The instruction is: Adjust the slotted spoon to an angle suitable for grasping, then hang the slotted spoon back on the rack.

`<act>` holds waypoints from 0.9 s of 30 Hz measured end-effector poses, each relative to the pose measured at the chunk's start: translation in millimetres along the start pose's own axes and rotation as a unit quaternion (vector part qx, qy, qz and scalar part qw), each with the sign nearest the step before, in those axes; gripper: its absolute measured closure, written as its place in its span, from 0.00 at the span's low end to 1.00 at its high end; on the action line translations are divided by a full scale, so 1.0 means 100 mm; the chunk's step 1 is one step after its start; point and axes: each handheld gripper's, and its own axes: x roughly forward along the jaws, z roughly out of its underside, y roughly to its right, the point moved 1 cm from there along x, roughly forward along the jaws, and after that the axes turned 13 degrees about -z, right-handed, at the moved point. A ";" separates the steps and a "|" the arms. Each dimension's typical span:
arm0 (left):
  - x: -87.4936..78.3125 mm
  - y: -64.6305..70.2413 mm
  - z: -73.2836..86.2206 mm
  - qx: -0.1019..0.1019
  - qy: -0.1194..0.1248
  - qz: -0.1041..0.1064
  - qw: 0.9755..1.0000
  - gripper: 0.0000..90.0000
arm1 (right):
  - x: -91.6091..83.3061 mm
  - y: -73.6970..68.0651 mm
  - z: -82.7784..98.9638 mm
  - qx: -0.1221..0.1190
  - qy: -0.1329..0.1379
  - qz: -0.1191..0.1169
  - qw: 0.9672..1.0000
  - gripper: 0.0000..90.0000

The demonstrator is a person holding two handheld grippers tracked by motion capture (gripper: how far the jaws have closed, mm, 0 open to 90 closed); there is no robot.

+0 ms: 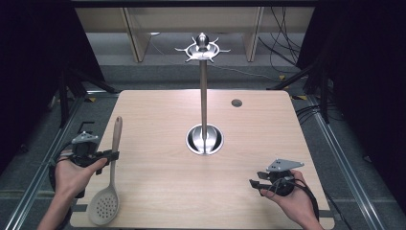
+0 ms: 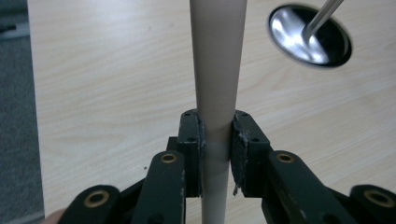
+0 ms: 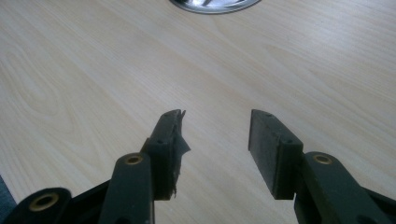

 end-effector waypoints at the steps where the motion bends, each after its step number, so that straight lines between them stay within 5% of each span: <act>1: -0.05 0.00 0.01 0.000 0.012 0.000 1.000 0.83 | 0.00 0.01 0.00 -0.003 0.002 -0.001 1.000 0.61; 4: -0.14 0.01 0.04 -0.012 0.038 0.001 0.999 0.83 | 0.01 0.01 0.00 -0.004 0.005 0.000 1.000 0.61; 5: -0.22 0.03 0.08 -0.023 0.070 0.000 0.997 0.83 | 0.00 0.00 0.00 0.006 0.005 -0.002 1.000 0.60; 8: -0.30 0.03 0.11 -0.030 0.093 -0.003 0.995 0.83 | 0.00 -0.01 0.01 0.021 0.004 -0.003 1.000 0.60; 15: -0.49 -0.01 0.10 -0.021 0.151 -0.005 0.988 0.83 | -0.02 0.02 0.00 0.002 0.014 0.004 1.000 0.60; 23: -0.57 0.02 -0.02 -0.005 0.178 -0.003 0.984 0.83 | 0.00 0.04 -0.03 -0.004 0.018 0.011 1.000 0.60; 25: -0.58 0.06 -0.07 -0.005 0.193 -0.004 0.981 0.83 | 0.00 0.05 -0.05 -0.008 0.018 0.010 1.000 0.60; 27: -0.58 0.08 -0.09 -0.003 0.192 -0.002 0.981 0.83 | 0.01 0.04 -0.05 -0.001 0.018 0.008 1.000 0.60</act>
